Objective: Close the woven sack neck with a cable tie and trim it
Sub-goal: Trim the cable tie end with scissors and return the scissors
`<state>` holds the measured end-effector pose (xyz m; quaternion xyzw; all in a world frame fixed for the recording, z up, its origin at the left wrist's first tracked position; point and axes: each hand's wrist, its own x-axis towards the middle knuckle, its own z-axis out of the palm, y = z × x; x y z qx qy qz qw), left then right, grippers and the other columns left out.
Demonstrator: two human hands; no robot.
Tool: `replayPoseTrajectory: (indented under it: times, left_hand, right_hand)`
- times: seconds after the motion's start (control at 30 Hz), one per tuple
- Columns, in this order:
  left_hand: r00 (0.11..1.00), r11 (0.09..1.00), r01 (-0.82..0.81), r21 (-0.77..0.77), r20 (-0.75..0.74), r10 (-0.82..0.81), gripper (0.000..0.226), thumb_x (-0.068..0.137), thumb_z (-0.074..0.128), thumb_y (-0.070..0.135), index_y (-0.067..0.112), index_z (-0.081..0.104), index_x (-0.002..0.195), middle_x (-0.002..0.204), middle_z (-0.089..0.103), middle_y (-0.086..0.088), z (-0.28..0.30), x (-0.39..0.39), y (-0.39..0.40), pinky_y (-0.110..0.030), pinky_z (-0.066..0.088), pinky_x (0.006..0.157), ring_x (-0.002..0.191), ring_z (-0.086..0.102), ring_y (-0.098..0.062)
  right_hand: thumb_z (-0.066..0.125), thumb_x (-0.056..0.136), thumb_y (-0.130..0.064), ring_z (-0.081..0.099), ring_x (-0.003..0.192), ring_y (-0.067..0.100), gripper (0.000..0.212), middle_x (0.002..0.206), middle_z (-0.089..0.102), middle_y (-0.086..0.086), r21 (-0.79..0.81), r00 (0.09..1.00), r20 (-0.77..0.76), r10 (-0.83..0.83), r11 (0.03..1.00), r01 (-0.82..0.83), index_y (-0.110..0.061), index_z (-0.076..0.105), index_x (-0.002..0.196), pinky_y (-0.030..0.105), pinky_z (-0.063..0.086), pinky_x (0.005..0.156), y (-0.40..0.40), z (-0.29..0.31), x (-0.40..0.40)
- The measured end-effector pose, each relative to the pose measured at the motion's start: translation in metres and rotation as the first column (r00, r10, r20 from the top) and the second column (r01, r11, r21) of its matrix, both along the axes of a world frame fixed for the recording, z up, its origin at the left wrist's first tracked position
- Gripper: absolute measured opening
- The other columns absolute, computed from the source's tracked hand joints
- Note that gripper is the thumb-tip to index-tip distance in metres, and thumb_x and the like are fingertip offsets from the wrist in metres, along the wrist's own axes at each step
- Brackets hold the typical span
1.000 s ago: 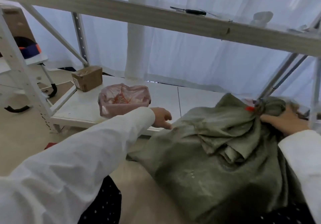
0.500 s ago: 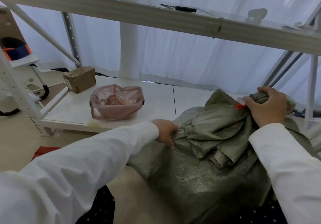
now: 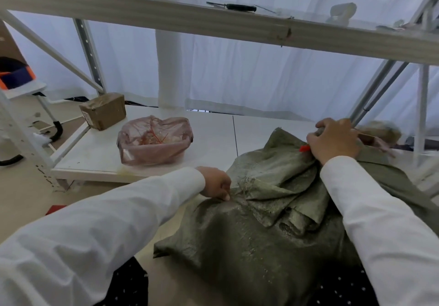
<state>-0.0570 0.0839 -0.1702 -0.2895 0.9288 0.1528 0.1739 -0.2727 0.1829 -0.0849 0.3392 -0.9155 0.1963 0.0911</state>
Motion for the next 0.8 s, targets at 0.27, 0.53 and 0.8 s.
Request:
replayPoseTrajectory:
  times: [0.27, 0.53, 0.8]
  left_hand:
    - [0.999, 1.000, -0.004, 0.030, -0.032, 0.004, 0.033, 0.087, 0.055, 0.043, 0.018, 0.060, 0.108, 0.114, 0.062, -0.004, 0.000, 0.005, -0.007, -0.034, 0.042, 0.088, 0.104, 0.055, -0.025]
    - [0.991, 0.998, -0.062, -0.031, -0.123, 0.058, 0.034, 0.090, 0.048, 0.046, 0.018, 0.061, 0.105, 0.111, 0.063, -0.001, 0.019, 0.020, -0.024, -0.034, 0.044, 0.091, 0.095, 0.054, -0.019]
    - [0.708, 0.959, -0.283, -0.012, -0.677, 0.200, 0.008, 0.089, 0.056, 0.031, 0.026, 0.062, 0.087, 0.082, 0.062, 0.011, 0.080, 0.058, -0.034, -0.030, 0.044, 0.092, 0.088, 0.060, -0.007]
  right_hand:
    - [0.053, 0.086, -0.035, 0.023, 0.135, 0.033, 0.046, 0.144, 0.031, 0.013, -0.007, 0.976, -0.216, 0.006, 1.000, -0.008, -0.019, 0.051, 0.129, 0.049, 0.017, 0.111, 0.003, 0.003, -0.005]
    - [0.038, 0.089, -0.054, 0.009, 0.144, 0.027, 0.056, 0.151, 0.031, 0.005, 0.280, 0.985, -0.096, 0.143, 0.954, -0.111, -0.024, 0.045, 0.136, 0.052, 0.006, 0.114, -0.006, 0.011, -0.011]
    - [0.050, 0.084, -0.032, 0.058, 0.082, 0.005, 0.020, 0.087, 0.067, -0.009, -0.742, 0.925, 0.056, 0.375, 0.635, -0.213, -0.023, 0.066, 0.091, 0.025, 0.047, 0.078, 0.013, 0.087, 0.015]
